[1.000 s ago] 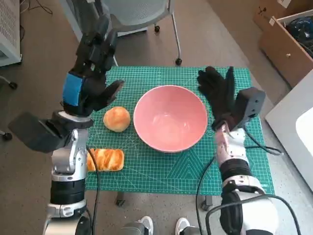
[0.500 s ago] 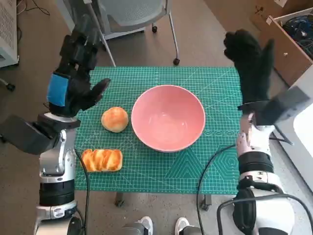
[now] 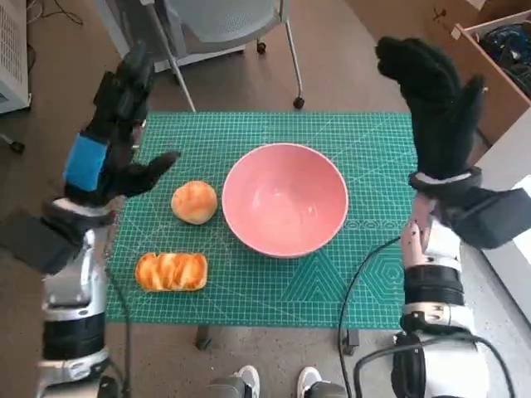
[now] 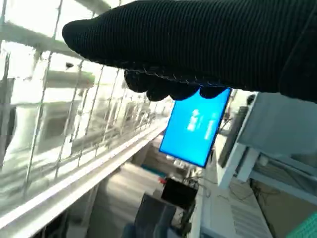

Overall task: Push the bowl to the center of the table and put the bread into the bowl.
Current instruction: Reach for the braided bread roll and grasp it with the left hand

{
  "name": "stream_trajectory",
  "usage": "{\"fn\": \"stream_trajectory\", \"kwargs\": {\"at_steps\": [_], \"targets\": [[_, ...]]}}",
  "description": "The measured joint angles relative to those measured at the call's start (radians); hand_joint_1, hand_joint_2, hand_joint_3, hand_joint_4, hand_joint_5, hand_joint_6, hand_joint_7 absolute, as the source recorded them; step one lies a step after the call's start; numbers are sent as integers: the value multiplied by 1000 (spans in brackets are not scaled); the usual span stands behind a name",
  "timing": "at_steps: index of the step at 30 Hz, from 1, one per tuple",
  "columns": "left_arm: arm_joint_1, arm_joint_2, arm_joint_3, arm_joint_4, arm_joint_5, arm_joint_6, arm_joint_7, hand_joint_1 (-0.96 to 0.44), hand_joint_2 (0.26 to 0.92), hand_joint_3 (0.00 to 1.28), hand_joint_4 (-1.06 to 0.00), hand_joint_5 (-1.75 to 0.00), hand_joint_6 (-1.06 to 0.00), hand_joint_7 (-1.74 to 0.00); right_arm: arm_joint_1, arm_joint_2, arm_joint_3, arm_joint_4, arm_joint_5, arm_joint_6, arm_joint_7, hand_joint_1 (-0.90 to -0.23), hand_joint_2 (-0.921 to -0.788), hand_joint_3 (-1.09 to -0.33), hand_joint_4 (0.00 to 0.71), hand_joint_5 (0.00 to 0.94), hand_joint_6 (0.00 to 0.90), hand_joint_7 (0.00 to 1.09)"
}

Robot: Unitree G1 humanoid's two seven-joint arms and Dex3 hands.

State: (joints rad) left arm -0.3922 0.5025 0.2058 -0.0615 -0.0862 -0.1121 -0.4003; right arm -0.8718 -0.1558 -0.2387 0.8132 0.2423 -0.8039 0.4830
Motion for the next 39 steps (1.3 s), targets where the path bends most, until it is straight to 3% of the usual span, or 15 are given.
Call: {"fn": "stream_trajectory", "kwargs": {"at_steps": [8, 14, 27, 39], "targets": [[78, 246, 0, -235, 101, 334, -137, -381, 776, 16, -5, 0, -134, -124, -3, -4, 4, 14, -11, 0, -15, -669, -921, -752, 223, 10, 292, 125], [95, 410, -32, -364, 134, 560, -266, -327, 749, 2, 0, 1, -169, -77, -11, -3, 7, 47, -15, 13, -38, -682, -921, -738, 225, 8, 298, 122], [93, 532, -250, -427, 225, 724, -401, -282, 733, 0, 1, 0, -201, -36, -15, 3, 13, 67, -10, 50, -43, -665, -921, -719, 226, 5, 306, 116], [81, 518, -409, -372, 292, 734, -440, -299, 735, 1, -15, -4, -217, -19, -16, 7, 21, 66, -6, 75, -41, -670, -921, -721, 234, 6, 303, 108]]}}
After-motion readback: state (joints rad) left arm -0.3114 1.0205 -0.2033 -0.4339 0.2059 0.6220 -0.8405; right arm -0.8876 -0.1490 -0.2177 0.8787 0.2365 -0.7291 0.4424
